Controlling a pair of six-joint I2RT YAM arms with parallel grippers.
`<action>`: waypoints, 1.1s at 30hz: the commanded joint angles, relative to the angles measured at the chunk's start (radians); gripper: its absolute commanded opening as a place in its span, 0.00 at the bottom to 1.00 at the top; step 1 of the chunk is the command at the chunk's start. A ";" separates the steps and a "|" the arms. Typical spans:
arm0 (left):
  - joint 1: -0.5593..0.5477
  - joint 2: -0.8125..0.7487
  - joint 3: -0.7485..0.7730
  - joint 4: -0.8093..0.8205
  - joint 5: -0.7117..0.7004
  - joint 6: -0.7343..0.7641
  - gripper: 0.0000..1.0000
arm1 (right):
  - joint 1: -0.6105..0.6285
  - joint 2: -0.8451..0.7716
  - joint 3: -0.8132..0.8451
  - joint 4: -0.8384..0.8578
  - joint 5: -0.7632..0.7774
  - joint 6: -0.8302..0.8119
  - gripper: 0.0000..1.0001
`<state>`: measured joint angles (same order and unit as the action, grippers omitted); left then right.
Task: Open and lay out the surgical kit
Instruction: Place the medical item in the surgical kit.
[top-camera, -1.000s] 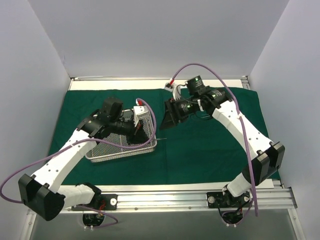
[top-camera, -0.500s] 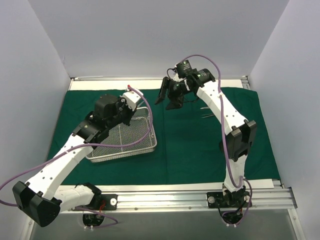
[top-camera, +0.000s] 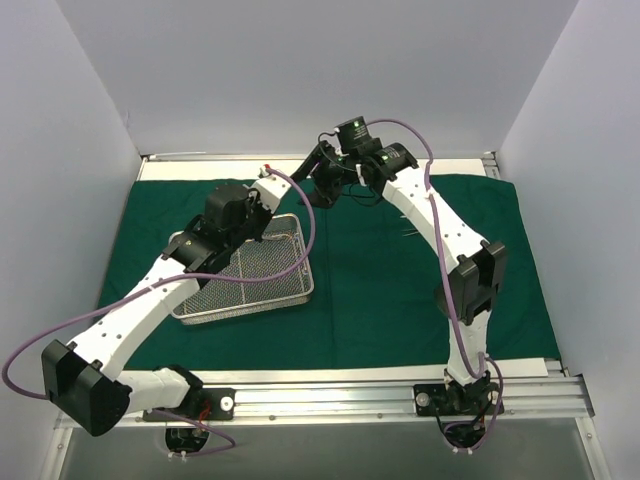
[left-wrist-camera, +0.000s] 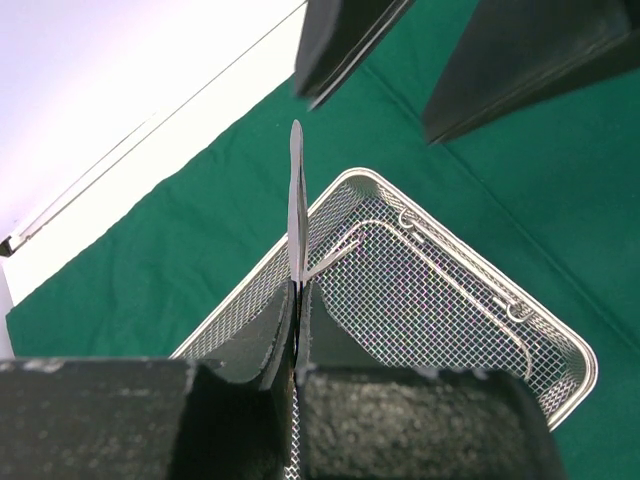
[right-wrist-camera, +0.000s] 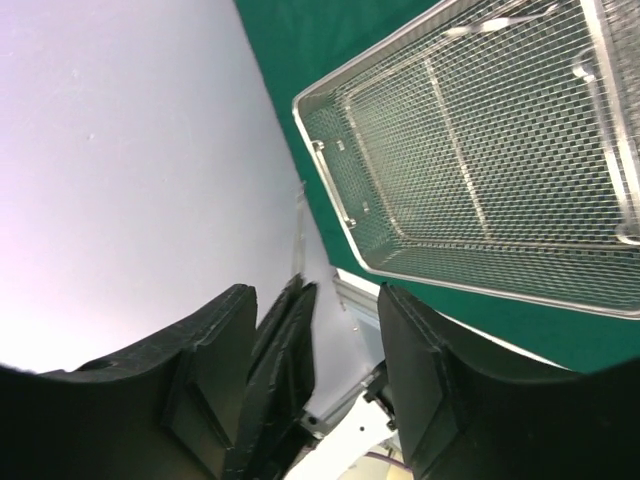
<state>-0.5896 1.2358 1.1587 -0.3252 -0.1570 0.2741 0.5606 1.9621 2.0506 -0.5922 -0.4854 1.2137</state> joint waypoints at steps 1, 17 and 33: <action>-0.006 0.011 0.064 0.049 -0.001 0.011 0.02 | 0.024 0.012 0.005 0.064 0.018 0.055 0.51; -0.007 0.040 0.101 0.040 0.043 -0.018 0.02 | 0.064 0.083 0.032 0.088 0.033 0.099 0.38; 0.022 0.044 0.096 -0.018 -0.039 -0.156 0.89 | -0.074 -0.014 -0.180 0.052 0.099 0.072 0.00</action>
<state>-0.5865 1.3121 1.2240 -0.3344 -0.1371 0.1955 0.5747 2.0377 1.9839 -0.4946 -0.4515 1.3087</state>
